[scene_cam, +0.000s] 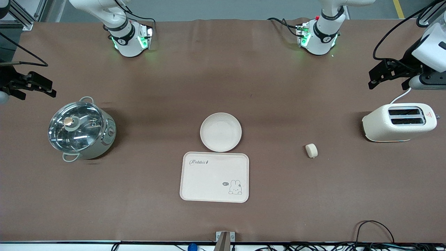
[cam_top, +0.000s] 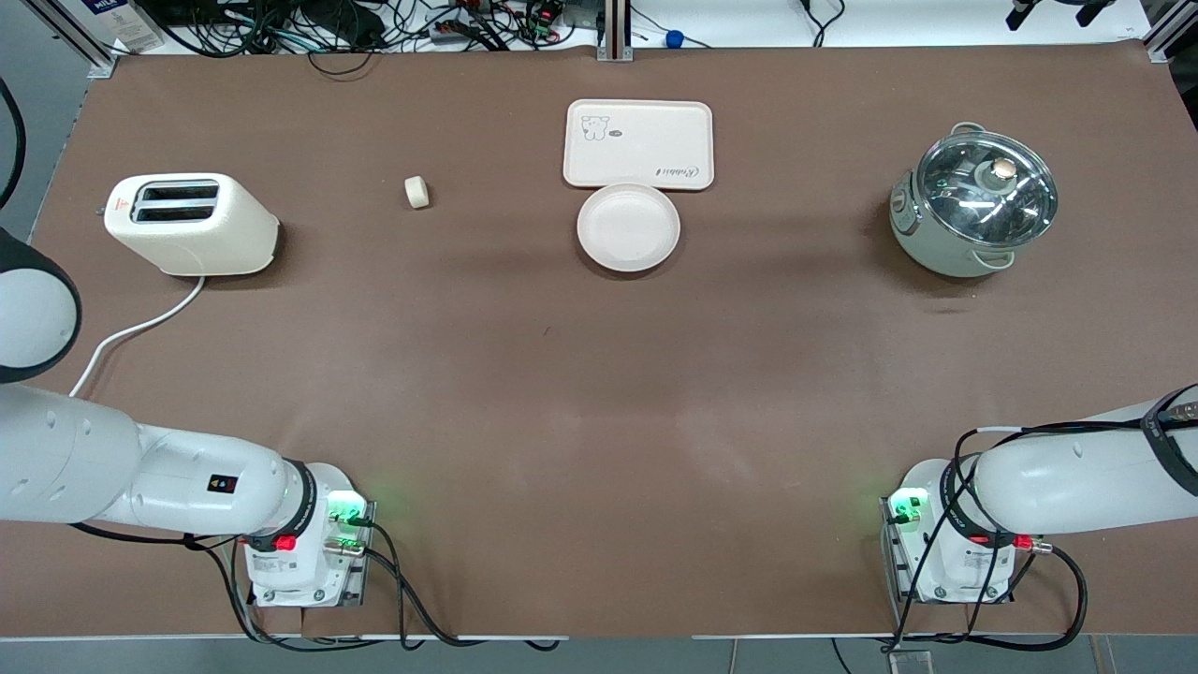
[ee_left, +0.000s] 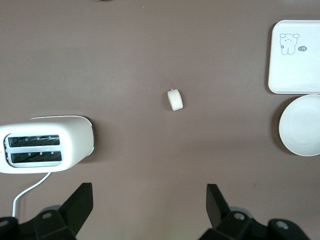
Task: Place bun in plate and plate on tray
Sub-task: 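Reach the left gripper toward the bun while the right gripper reaches the pot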
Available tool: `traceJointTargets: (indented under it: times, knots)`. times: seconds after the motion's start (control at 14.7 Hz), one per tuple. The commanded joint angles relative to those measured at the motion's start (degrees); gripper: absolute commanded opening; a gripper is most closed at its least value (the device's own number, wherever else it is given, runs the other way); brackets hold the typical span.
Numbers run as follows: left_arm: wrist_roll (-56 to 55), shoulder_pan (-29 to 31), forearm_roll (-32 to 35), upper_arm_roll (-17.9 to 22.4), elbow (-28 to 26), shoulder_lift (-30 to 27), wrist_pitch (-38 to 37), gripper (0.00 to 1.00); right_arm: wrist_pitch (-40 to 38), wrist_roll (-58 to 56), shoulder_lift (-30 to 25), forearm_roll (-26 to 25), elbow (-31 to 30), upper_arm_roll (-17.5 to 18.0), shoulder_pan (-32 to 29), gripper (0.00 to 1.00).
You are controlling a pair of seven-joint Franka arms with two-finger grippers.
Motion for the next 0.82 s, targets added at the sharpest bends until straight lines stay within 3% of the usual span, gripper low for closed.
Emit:
traceJointTargets:
  times: [0.0, 0.27, 0.41, 0.61, 0.75]
  knots:
    - [0.26, -0.29, 0.07, 0.31, 1.42, 0.32, -1.25, 1.0, 1.78, 0.17, 0.78, -0.07, -0.45, 0.28, 1.97, 1.0]
    - [0.78, -0.03, 0.24, 0.3, 0.37, 1.19, -1.69, 1.0, 3.37, 0.17, 2.81, 0.2, -0.45, 0.28, 3.03, 1.0]
    - [1.31, 1.11, 0.15, 0.22, -2.26, 5.74, -0.47, 1.0, 4.69, 0.17, 5.79, 3.52, -0.53, 0.28, 3.56, 1.0]
    - [0.18, 0.68, -0.02, 0.04, -10.68, 12.25, 16.08, 1.0, 6.36, 0.17, 11.32, 8.88, -0.45, 0.37, 4.43, 1.0]
    - [-1.57, 0.24, -0.37, -0.31, -16.4, 16.64, 28.14, 1.0, 8.81, 0.17, 14.84, 9.6, -0.45, 0.37, 7.59, 1.0]
